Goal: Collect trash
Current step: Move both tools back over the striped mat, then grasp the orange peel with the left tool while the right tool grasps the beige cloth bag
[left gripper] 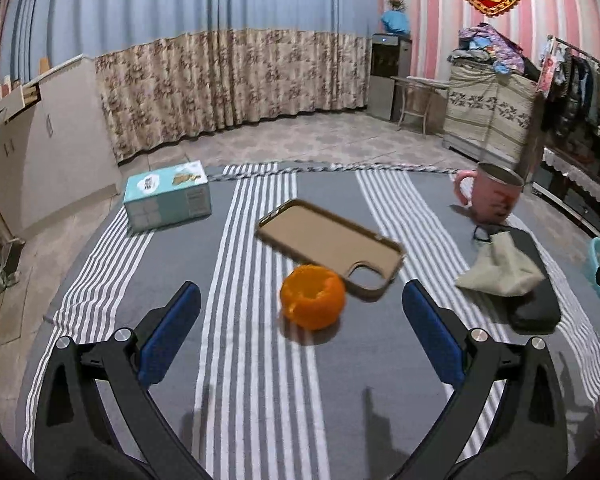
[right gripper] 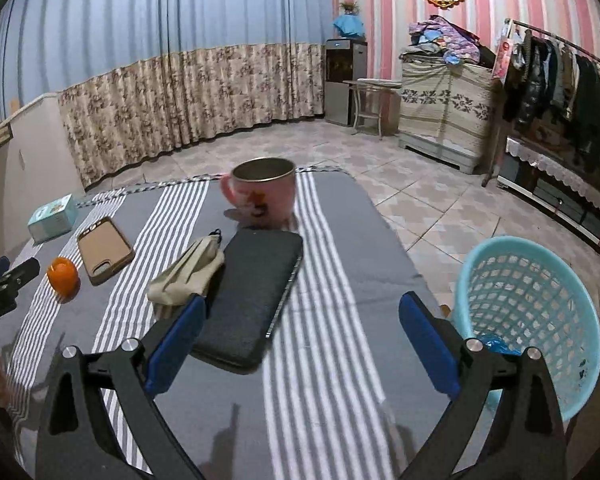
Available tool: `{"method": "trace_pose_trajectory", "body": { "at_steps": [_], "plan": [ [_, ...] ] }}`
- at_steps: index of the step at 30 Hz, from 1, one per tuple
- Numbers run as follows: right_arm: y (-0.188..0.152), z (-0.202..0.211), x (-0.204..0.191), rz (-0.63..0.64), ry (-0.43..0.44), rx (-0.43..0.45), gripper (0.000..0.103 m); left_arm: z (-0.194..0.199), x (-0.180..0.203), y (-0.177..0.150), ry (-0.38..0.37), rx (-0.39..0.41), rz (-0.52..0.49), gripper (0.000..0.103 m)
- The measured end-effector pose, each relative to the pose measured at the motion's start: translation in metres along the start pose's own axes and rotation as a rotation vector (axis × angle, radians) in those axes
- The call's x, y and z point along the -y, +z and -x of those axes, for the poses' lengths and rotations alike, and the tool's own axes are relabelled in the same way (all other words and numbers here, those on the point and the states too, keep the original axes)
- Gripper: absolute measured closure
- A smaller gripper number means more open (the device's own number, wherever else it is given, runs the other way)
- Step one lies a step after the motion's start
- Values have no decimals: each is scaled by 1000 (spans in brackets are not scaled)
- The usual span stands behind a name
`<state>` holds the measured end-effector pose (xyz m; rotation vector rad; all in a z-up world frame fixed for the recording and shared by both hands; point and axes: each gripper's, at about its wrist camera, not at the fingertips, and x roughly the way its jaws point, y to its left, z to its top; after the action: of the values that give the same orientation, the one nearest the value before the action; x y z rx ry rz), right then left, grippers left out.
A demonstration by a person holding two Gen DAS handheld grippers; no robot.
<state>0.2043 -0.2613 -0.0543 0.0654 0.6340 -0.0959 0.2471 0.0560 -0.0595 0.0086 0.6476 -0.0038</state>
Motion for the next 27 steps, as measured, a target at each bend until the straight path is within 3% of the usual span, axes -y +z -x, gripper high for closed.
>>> {"method": "trace_pose_trajectory", "body": {
  "at_steps": [9, 13, 16, 22, 24, 27],
  "plan": [
    [6, -27, -26, 46, 43, -61, 8, -43, 1, -1, 0, -110, -14, 6],
    [9, -37, -40, 72, 52, -81, 8, -68, -5, 0, -35, -205, 24, 6],
    [9, -41, -47, 83, 53, -86, 8, -73, -8, 1, -37, -206, 33, 7],
    [14, -51, -63, 115, 62, -102, 8, -72, -6, 4, -63, -183, 5, 39],
    [16, -58, -69, 130, 58, -117, 8, -69, -4, 5, -69, -176, -3, 56],
    [17, -68, -76, 141, 68, -147, 10, -60, -2, 10, -46, -144, -21, 68]
  ]
}}
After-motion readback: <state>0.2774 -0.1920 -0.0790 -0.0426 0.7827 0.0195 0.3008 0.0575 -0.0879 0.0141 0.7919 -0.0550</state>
